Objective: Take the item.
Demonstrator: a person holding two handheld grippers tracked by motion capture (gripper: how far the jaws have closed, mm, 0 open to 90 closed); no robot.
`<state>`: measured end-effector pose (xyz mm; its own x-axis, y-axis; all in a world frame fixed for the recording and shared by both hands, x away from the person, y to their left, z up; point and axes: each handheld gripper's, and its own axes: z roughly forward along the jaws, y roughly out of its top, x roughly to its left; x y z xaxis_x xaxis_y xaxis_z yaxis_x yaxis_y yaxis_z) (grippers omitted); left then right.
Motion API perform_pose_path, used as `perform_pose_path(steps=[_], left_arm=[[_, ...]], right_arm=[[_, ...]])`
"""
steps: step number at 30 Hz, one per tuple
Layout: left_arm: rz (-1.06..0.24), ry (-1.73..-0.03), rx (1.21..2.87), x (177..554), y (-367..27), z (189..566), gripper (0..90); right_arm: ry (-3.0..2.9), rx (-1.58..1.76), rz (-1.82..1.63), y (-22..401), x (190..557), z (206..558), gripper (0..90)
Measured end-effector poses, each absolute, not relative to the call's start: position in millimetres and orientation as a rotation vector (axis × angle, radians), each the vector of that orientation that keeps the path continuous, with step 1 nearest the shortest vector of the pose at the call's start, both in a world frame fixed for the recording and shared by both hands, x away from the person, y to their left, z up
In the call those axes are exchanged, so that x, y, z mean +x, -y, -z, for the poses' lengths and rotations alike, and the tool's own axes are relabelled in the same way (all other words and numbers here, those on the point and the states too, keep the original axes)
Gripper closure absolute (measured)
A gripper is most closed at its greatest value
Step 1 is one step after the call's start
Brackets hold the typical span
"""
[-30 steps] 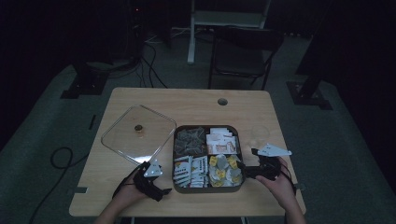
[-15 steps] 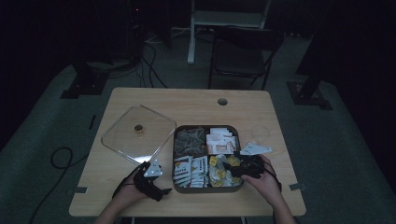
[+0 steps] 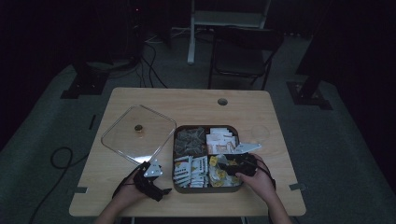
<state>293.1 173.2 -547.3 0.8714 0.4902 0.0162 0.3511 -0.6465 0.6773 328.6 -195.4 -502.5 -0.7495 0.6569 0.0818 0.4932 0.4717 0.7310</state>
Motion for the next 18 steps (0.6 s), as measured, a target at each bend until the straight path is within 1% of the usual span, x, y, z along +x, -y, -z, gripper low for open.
perform_pose_path(steps=[1, 2, 4, 6, 8, 13, 15, 18], left_arm=[[-0.258, -0.604, 2.336, 293.1, -173.2, 547.3, 0.3], [-0.257, -0.604, 2.336, 293.1, -173.2, 547.3, 0.3], [-0.258, -0.604, 2.336, 293.2, -173.2, 547.3, 0.3], [-0.258, -0.604, 2.336, 293.1, -173.2, 547.3, 0.3], [-0.257, -0.604, 2.336, 293.2, -173.2, 547.3, 0.3], [-0.257, -0.604, 2.336, 293.2, -173.2, 547.3, 0.3], [-0.258, -0.604, 2.336, 293.2, -173.2, 547.3, 0.3], [-0.258, -0.605, 2.337, 293.2, -173.1, 547.2, 0.3]], right_arm=[[-2.516, 0.988, -1.142, 195.4, 328.7, 502.4, 48.1], [-2.519, 0.992, -1.141, 195.6, 328.7, 502.3, 50.7], [-2.534, 0.994, -1.133, 196.7, 329.1, 501.9, 53.2], [-2.540, 0.991, -1.107, 197.4, 329.3, 502.0, 60.8], [-2.537, 0.993, -1.096, 199.0, 330.0, 502.1, 70.9], [-2.546, 1.038, -1.185, 203.1, 327.8, 499.1, 86.0], [-2.527, 1.044, -1.201, 204.2, 325.9, 495.4, 89.1], [-2.523, 1.046, -1.200, 204.2, 324.7, 491.9, 89.7]])
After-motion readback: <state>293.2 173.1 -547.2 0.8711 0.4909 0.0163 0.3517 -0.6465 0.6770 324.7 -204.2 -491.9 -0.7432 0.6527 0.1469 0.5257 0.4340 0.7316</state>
